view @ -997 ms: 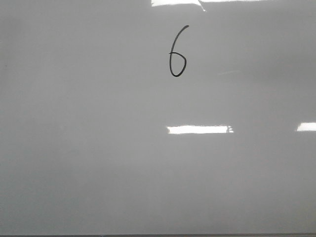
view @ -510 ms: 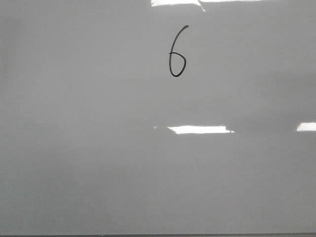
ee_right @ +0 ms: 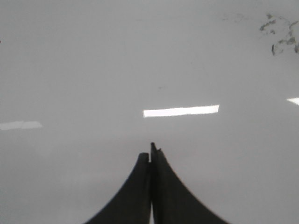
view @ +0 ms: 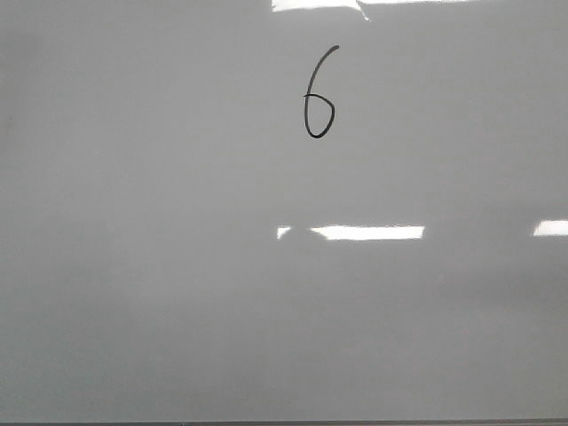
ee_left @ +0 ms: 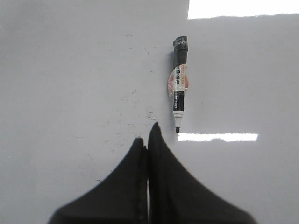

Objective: Write number 6 on whiteboard

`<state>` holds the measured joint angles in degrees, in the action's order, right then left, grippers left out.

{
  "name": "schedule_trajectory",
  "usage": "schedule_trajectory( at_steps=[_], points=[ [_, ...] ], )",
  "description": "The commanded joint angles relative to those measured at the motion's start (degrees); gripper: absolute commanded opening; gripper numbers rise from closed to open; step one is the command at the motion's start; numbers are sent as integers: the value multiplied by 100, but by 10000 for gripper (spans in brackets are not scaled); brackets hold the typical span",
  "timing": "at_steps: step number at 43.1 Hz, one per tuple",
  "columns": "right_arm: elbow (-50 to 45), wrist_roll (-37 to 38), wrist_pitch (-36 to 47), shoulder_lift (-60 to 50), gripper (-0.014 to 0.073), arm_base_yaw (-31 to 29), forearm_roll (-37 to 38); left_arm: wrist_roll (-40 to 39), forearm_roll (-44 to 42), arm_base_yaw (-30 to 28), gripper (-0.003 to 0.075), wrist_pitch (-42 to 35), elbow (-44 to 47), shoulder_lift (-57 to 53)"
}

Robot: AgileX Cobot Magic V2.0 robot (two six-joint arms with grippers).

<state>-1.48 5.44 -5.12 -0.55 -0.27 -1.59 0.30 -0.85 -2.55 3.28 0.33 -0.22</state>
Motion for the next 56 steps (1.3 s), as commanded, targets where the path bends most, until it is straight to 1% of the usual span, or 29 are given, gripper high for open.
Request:
schedule_trajectory(
  at_steps=[1,20,28,56],
  points=[
    [22,-35,631,-114,-67,-37,70,9,51,7,-20,-474,19,-87],
    [22,-40,846,-114,-67,-37,70,9,51,7,-20,-474,19,-87],
    [22,-442,868,-114,-67,-37,70,9,51,7,-20,-474,19,-87],
    [22,-442,853,-114,-67,-37,70,9,51,7,-20,-474,19,-87]
  ],
)
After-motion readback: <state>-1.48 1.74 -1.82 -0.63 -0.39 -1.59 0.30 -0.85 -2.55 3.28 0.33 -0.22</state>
